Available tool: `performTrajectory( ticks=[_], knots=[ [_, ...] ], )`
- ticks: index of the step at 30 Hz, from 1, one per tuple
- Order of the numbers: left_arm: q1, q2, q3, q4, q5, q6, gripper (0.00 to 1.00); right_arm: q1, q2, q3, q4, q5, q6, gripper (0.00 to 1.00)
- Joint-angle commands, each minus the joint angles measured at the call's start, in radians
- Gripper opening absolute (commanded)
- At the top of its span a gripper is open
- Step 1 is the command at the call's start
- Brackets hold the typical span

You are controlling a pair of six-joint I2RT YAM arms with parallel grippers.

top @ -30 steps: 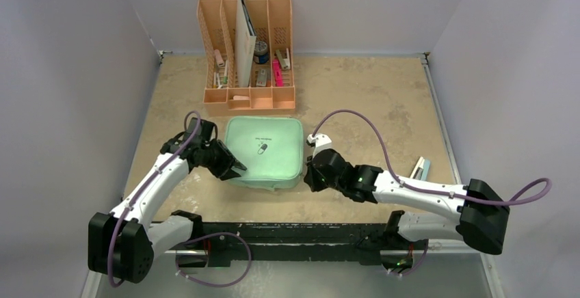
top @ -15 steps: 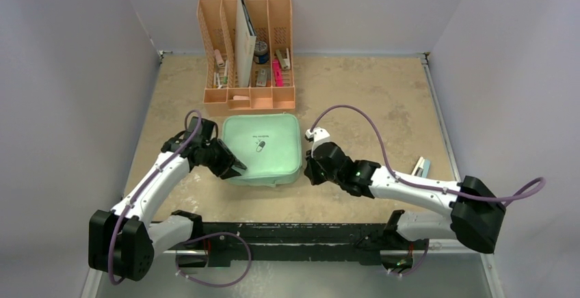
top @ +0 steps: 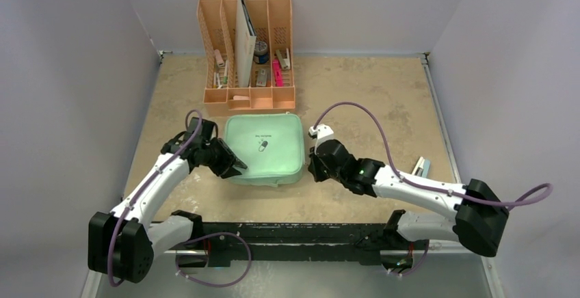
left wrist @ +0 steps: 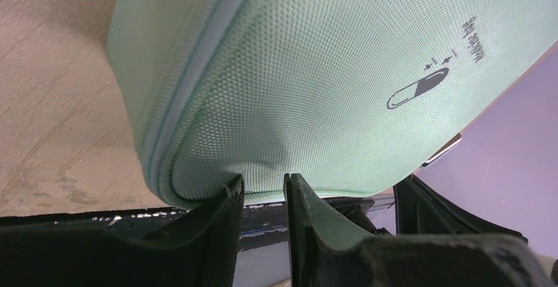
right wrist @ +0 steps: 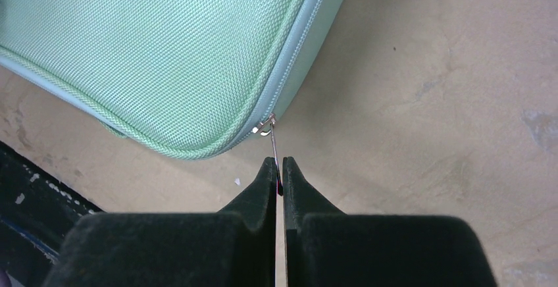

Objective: Organize the medicine kit
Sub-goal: Zip the medicine box at the center of the board.

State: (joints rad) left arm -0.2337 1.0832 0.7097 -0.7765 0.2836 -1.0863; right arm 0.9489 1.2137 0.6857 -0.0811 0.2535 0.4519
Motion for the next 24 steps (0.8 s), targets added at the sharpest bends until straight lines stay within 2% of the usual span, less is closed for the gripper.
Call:
performTrajectory(
  ticks=[1,4,6,10,14,18,21,24],
  knots=[
    [0.010,0.042,-0.041,-0.022,-0.185,0.102,0.30,-0.032,-0.126,-0.050,-0.218,0.235,0.034,0.00],
    [0.008,0.099,0.008,-0.021,-0.175,0.119,0.30,-0.032,-0.210,-0.072,-0.280,0.237,0.071,0.00],
    [0.008,0.124,0.014,0.034,-0.130,0.138,0.32,-0.033,-0.253,-0.087,-0.260,0.229,0.054,0.00],
    [0.009,0.165,0.072,0.127,-0.065,0.193,0.36,-0.023,-0.259,-0.090,-0.236,0.057,0.042,0.00],
    [0.010,0.198,0.236,0.044,-0.151,0.265,0.43,0.060,-0.235,-0.086,-0.178,0.012,0.093,0.00],
    [0.011,0.160,0.339,-0.054,-0.224,0.292,0.51,0.149,-0.186,-0.053,-0.105,-0.017,0.126,0.00],
    [0.011,0.122,0.373,-0.124,-0.191,0.269,0.54,0.174,-0.146,-0.021,-0.064,-0.056,0.154,0.00],
    [0.011,0.075,0.342,-0.139,-0.120,0.222,0.55,0.189,-0.125,-0.008,-0.023,-0.068,0.172,0.00]
  ],
)
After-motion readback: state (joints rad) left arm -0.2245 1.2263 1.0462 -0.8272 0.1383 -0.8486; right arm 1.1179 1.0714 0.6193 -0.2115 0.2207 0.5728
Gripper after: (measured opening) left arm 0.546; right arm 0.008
